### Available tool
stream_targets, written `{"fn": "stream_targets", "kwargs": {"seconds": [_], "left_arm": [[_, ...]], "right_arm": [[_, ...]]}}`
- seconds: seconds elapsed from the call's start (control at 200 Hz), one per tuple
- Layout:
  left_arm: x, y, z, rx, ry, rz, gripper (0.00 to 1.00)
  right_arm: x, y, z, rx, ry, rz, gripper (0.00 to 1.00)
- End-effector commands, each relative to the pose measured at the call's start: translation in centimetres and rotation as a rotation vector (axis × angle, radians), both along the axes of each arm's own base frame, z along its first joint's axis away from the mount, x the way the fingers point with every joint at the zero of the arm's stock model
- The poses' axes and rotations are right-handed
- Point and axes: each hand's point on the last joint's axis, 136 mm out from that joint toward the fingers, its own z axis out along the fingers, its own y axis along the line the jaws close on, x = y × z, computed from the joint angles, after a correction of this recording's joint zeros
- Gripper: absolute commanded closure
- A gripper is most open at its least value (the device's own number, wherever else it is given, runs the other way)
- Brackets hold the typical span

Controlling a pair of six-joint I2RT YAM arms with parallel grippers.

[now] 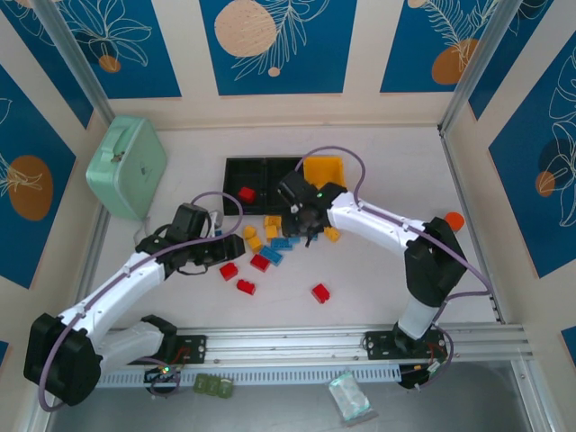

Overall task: Sort the legos into containers by color
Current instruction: Pick up the lego from the bottom-center of the table, then place the lego in the container.

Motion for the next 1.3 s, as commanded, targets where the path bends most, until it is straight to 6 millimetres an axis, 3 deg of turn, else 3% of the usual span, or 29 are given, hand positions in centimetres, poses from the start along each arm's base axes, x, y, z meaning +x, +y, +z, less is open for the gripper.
{"fn": "stream_targets", "kwargs": {"seconds": [0.0,0.13,0.32,0.63,0.955,1.131,1.296], "left_arm": [[-0.1,-0.8,1.2,-0.054,-0.017,-0.009,0.40],[-0.3,-0.7,1.5,-0.060,-0.019,0.001,0.40],[-0.4,-0.7,1.4,-0.064,-0.017,0.014,0.40],[-0.3,-0.8,0.8,-0.045,0.003,0.014,0.40],[-0.5,-0.7,-0.1,-0.034,0.019,0.020,0.40],[-0.5,-0.7,-0.4,-0.033,0.026,0.018,0.40],[-0.4,-0.8,-0.3,-0.038,0.021,0.018,0.40]], "right_arm": [[2.1,0.7,0.7,0.013,0.002,0.032,0.73],[5.7,1.3,1.3,0.032,0.004,0.016,0.72],[10.2,1.7,-0.2,0.029,0.033,-0.029,0.72],[14.1,2.6,-3.2,0.019,0.073,-0.059,0.70],[15.0,3.2,-5.2,0.003,0.105,-0.067,0.61],[15.0,3.4,-4.2,0.007,0.090,-0.067,0.54],[14.7,3.4,-1.8,0.002,0.044,-0.050,0.50]]}}
